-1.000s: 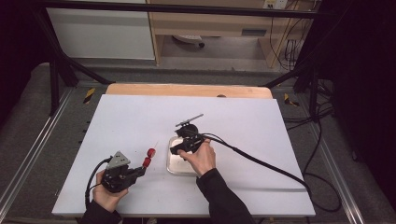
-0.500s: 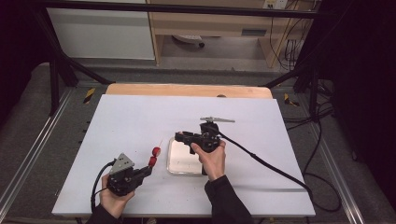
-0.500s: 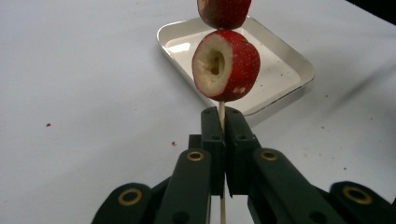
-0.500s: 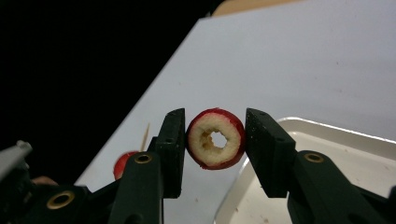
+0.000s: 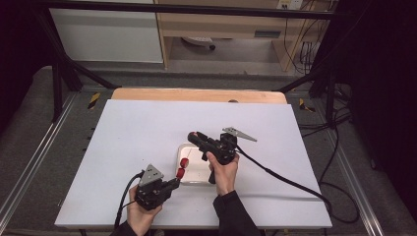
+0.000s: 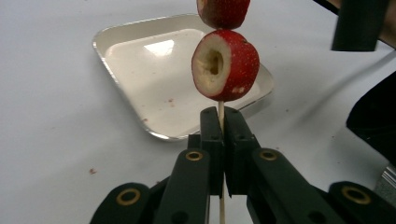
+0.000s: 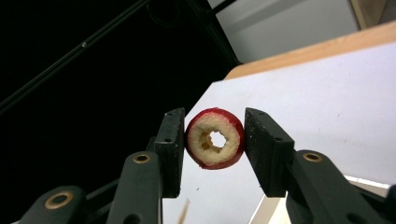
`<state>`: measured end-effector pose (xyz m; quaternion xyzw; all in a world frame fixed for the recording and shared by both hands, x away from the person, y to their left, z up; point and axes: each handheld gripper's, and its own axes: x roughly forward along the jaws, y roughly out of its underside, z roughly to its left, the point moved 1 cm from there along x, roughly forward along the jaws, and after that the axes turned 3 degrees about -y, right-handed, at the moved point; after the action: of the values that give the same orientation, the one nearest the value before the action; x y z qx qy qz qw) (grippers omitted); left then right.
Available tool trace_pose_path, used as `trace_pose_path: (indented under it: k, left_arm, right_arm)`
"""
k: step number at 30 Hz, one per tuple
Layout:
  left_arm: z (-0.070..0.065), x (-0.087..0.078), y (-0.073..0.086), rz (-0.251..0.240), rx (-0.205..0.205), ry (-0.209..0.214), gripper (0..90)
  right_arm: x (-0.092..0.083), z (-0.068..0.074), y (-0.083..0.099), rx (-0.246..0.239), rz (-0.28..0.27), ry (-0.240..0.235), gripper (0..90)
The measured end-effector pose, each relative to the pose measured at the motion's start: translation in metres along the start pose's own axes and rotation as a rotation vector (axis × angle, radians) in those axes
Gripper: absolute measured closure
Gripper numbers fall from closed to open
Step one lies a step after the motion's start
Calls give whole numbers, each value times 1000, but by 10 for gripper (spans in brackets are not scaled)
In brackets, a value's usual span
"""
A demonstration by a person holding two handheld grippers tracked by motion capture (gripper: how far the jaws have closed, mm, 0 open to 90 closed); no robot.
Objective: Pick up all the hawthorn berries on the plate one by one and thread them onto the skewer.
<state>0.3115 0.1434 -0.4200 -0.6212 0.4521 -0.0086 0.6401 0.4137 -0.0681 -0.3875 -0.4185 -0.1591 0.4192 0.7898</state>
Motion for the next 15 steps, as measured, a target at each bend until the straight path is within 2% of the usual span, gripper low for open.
trace_pose_path:
  k: [3,6,12,15]
  left_arm:
    - [-3,5,-3,0,-31,1,878]
    - [-4,7,-5,-9,-49,-4,879]
    - [-5,6,-9,-50,-71,-11,879]
    - [-6,4,-11,-55,-71,-4,879]
  right_arm:
    - [-2,-1,0,-32,-36,-5,598]
    - [-4,0,-1,-39,-63,-10,597]
    - [-8,1,-4,-34,-88,-15,598]
    - [-9,1,-5,-42,-99,-20,598]
